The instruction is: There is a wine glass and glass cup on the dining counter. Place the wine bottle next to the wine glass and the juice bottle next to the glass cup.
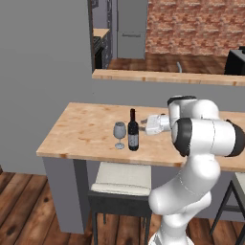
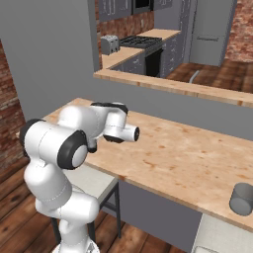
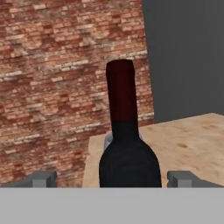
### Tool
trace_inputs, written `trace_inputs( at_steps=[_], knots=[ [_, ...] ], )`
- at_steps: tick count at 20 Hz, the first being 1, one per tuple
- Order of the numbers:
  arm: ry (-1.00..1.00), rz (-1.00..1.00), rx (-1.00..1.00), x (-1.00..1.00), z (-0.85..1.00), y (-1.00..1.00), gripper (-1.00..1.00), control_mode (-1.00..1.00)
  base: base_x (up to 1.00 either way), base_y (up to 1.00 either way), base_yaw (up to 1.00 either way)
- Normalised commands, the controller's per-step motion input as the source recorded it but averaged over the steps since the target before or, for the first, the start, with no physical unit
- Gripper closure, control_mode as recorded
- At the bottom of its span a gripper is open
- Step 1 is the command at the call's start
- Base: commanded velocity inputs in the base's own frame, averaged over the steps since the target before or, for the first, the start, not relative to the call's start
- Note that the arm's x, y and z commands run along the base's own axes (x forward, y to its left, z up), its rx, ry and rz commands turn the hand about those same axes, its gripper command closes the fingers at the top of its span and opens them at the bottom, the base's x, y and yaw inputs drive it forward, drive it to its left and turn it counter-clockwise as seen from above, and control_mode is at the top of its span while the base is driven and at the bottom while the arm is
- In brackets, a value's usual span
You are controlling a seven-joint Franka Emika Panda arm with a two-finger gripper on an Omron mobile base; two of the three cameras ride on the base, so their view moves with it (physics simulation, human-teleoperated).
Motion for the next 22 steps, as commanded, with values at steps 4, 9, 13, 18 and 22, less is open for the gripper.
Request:
trace_inputs(
  at_steps=[4, 9, 13, 18, 22],
  knots=[
    [0.04, 0.00, 0.00, -0.13, 0.07, -0.26, -1.00, -1.00, 0.00, 0.00, 0.00],
    [0.01, -0.01, 0.00, -0.16, 0.13, -0.31, -1.00, -1.00, 0.00, 0.00, 0.00],
    [0.00, -0.04, 0.00, -0.30, 0.19, -0.30, -1.00, -1.00, 0.00, 0.00, 0.00],
    [-0.01, -0.11, -0.04, -0.50, 0.21, -0.19, -1.00, -1.00, 0.00, 0.00, 0.00],
    [-0.06, -0.10, -0.20, -0.59, 0.16, -0.12, -1.00, -1.00, 0.00, 0.00, 0.00]
  ],
)
